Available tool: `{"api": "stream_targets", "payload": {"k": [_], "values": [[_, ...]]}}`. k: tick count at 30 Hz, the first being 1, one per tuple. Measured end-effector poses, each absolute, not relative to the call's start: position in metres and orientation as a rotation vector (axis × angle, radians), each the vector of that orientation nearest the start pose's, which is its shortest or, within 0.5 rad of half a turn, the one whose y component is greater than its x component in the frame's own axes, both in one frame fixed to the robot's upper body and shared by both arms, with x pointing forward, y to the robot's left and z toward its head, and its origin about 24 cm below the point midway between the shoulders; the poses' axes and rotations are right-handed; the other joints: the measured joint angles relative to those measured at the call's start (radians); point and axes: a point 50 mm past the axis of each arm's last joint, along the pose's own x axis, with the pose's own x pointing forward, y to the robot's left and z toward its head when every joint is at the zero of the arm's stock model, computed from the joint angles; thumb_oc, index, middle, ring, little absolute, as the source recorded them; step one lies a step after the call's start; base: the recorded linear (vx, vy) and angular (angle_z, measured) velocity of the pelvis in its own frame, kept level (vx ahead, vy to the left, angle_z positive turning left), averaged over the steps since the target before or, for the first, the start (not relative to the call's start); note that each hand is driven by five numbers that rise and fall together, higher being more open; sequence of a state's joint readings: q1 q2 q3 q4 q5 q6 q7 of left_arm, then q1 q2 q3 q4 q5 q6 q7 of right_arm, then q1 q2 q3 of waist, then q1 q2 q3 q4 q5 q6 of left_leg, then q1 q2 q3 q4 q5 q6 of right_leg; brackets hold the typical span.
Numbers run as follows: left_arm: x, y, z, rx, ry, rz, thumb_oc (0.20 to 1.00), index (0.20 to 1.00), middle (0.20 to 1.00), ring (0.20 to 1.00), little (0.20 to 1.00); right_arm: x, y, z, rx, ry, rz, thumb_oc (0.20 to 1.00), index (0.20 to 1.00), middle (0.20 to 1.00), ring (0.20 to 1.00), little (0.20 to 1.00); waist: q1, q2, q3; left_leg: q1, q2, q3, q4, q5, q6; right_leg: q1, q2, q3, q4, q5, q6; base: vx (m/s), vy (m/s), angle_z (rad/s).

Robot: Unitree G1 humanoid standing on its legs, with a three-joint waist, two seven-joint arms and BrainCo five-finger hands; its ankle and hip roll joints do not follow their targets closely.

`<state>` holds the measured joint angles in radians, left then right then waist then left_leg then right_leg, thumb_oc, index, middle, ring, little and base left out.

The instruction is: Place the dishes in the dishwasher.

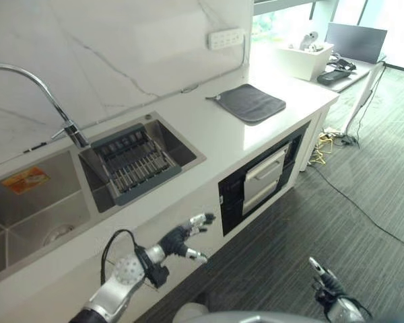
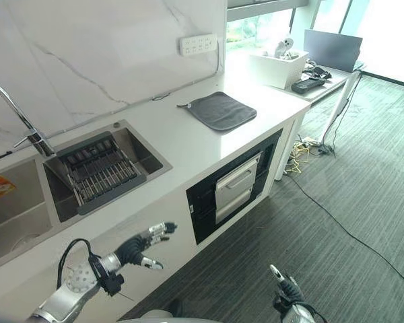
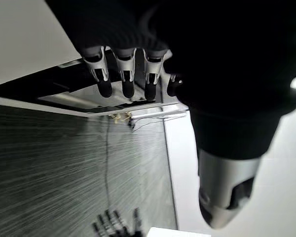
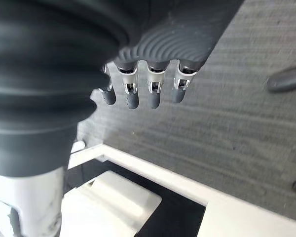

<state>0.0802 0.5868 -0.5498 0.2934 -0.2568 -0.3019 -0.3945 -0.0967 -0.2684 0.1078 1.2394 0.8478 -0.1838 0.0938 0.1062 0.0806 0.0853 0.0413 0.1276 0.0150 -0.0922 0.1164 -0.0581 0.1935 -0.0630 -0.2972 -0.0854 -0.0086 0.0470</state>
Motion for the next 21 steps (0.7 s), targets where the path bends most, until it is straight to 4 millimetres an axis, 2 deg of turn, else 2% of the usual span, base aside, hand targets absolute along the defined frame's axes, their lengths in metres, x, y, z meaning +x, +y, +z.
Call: {"api": "stream_targets", "payload": {"k": [3, 5, 6, 7, 8, 9, 10, 11, 12, 13, 15, 16, 18, 21], "values": [[0.183, 0.155, -0.060, 0.291, 0.412, -0.810, 1.000, 1.000, 1.000, 1.000, 1.000, 0.138, -0.244, -0.142, 0.455, 0.834, -0.471, 1.000, 1.000, 1.000, 1.000, 1.000, -0.050, 0.002, -0.004, 0.016, 0.005, 0.033, 0.005, 0.006, -0.017, -0.005, -0.001, 0.034, 0.000, 0.004, 0.003, 0.04, 0.046, -0.35], [0.184, 0.157, -0.089, 0.355, 0.538, -0.737, 1.000, 1.000, 1.000, 1.000, 1.000, 0.134, -0.238, -0.145, 0.452, 0.855, -0.449, 1.000, 1.000, 1.000, 1.000, 1.000, -0.094, -0.005, -0.003, 0.025, 0.010, 0.063, 0.006, 0.007, -0.026, -0.015, -0.001, 0.062, 0.000, 0.014, 0.016, 0.03, 0.058, -0.46], [0.172, 0.166, -0.115, 0.405, 0.692, -0.680, 1.000, 1.000, 1.000, 1.000, 1.000, 0.132, -0.235, -0.147, 0.446, 0.869, -0.437, 1.000, 1.000, 1.000, 1.000, 1.000, -0.116, -0.008, -0.006, 0.032, 0.015, 0.087, 0.006, 0.001, -0.030, -0.022, 0.000, 0.082, 0.000, 0.015, 0.015, 0.02, 0.097, -0.58], [0.152, 0.178, -0.132, 0.448, 0.833, -0.648, 1.000, 1.000, 1.000, 1.000, 1.000, 0.120, -0.239, -0.149, 0.438, 0.893, -0.457, 1.000, 1.000, 1.000, 1.000, 1.000, -0.153, -0.024, -0.005, 0.032, 0.018, 0.105, 0.006, -0.001, -0.030, -0.028, 0.001, 0.098, 0.000, 0.019, 0.015, 0.00, 0.112, -0.44], [0.142, 0.181, -0.137, 0.437, 0.875, -0.629, 1.000, 1.000, 1.000, 1.000, 1.000, 0.110, -0.239, -0.152, 0.437, 0.915, -0.469, 1.000, 1.000, 1.000, 1.000, 1.000, -0.154, -0.033, -0.004, 0.033, 0.019, 0.107, 0.006, -0.003, -0.032, -0.032, 0.000, 0.099, 0.000, 0.020, 0.015, -0.01, 0.104, -0.30], [0.132, 0.184, -0.145, 0.362, 0.938, -0.527, 1.000, 1.000, 1.000, 1.000, 1.000, 0.104, -0.239, -0.153, 0.427, 0.925, -0.466, 1.000, 1.000, 1.000, 1.000, 1.000, -0.155, -0.038, -0.004, 0.034, 0.019, 0.115, 0.006, -0.006, -0.036, -0.043, -0.003, 0.113, 0.008, 0.020, 0.015, -0.02, 0.060, -0.36], [0.092, 0.200, -0.166, 0.102, 1.177, -0.159, 1.000, 1.000, 1.000, 1.000, 1.000, 0.101, -0.241, -0.154, 0.428, 0.928, -0.473, 1.000, 1.000, 1.000, 1.000, 1.000, -0.150, -0.034, -0.011, 0.044, 0.018, 0.136, 0.005, -0.019, -0.033, -0.034, -0.002, 0.130, -0.002, 0.020, 0.014, 0.00, 0.041, -0.35], [0.061, 0.212, -0.172, 0.026, 1.326, -0.017, 1.000, 1.000, 1.000, 1.000, 1.000, 0.092, -0.241, -0.156, 0.431, 0.948, -0.494, 1.000, 1.000, 1.000, 1.000, 1.000, -0.153, -0.044, -0.012, 0.047, 0.019, 0.134, 0.000, -0.021, -0.030, -0.031, -0.001, 0.131, -0.002, 0.020, 0.015, 0.01, 0.046, -0.14], [0.042, 0.220, -0.173, -0.034, 1.383, 0.069, 1.000, 1.000, 1.000, 1.000, 1.000, 0.085, -0.243, -0.157, 0.418, 0.968, -0.502, 1.000, 1.000, 1.000, 1.000, 1.000, -0.144, -0.054, -0.012, 0.044, 0.020, 0.129, 0.000, -0.025, -0.027, -0.033, 0.000, 0.125, -0.001, 0.014, 0.010, 0.01, 0.057, 0.10], [0.023, 0.226, -0.173, -0.089, 1.438, 0.153, 1.000, 1.000, 1.000, 1.000, 1.000, 0.079, -0.246, -0.158, 0.414, 0.977, -0.517, 1.000, 1.000, 1.000, 1.000, 1.000, -0.124, -0.060, -0.013, 0.044, 0.021, 0.129, 0.000, -0.028, -0.031, -0.034, 0.000, 0.125, -0.001, 0.008, 0.002, 0.00, 0.071, 0.10], [-0.003, 0.230, -0.173, -0.152, 1.523, 0.241, 1.000, 1.000, 1.000, 1.000, 1.000, 0.076, -0.246, -0.158, 0.383, 0.998, -0.488, 1.000, 1.000, 1.000, 1.000, 1.000, -0.117, -0.066, -0.012, 0.044, 0.019, 0.127, 0.000, -0.029, -0.031, -0.033, -0.002, 0.121, -0.001, 0.006, 0.002, -0.02, 0.084, 0.07], [-0.004, 0.229, -0.173, -0.181, 1.541, 0.254, 1.000, 1.000, 1.000, 1.000, 1.000, 0.075, -0.244, -0.159, 0.360, 1.020, -0.460, 1.000, 1.000, 1.000, 1.000, 1.000, -0.112, -0.070, -0.010, 0.038, 0.018, 0.129, 0.001, -0.028, -0.031, -0.038, -0.007, 0.116, -0.001, 0.008, 0.000, -0.02, 0.065, 0.20], [0.015, 0.225, -0.173, -0.260, 1.471, 0.247, 1.000, 1.000, 1.000, 1.000, 1.000, 0.067, -0.241, -0.162, 0.333, 1.083, -0.432, 1.000, 1.000, 1.000, 1.000, 1.000, -0.104, -0.073, -0.012, 0.030, -0.004, 0.134, 0.000, -0.024, -0.023, -0.036, -0.031, 0.098, 0.003, 0.007, 0.015, 0.00, 0.059, 0.22], [0.027, 0.228, -0.172, -0.300, 1.416, 0.257, 1.000, 1.000, 1.000, 1.000, 1.000, 0.056, -0.238, -0.165, 0.345, 1.125, -0.445, 1.000, 1.000, 1.000, 1.000, 1.000, -0.104, -0.096, -0.018, 0.032, -0.008, 0.132, 0.000, -0.025, -0.019, -0.032, -0.033, 0.097, -0.001, 0.006, 0.019, 0.00, 0.049, 0.03]]}}
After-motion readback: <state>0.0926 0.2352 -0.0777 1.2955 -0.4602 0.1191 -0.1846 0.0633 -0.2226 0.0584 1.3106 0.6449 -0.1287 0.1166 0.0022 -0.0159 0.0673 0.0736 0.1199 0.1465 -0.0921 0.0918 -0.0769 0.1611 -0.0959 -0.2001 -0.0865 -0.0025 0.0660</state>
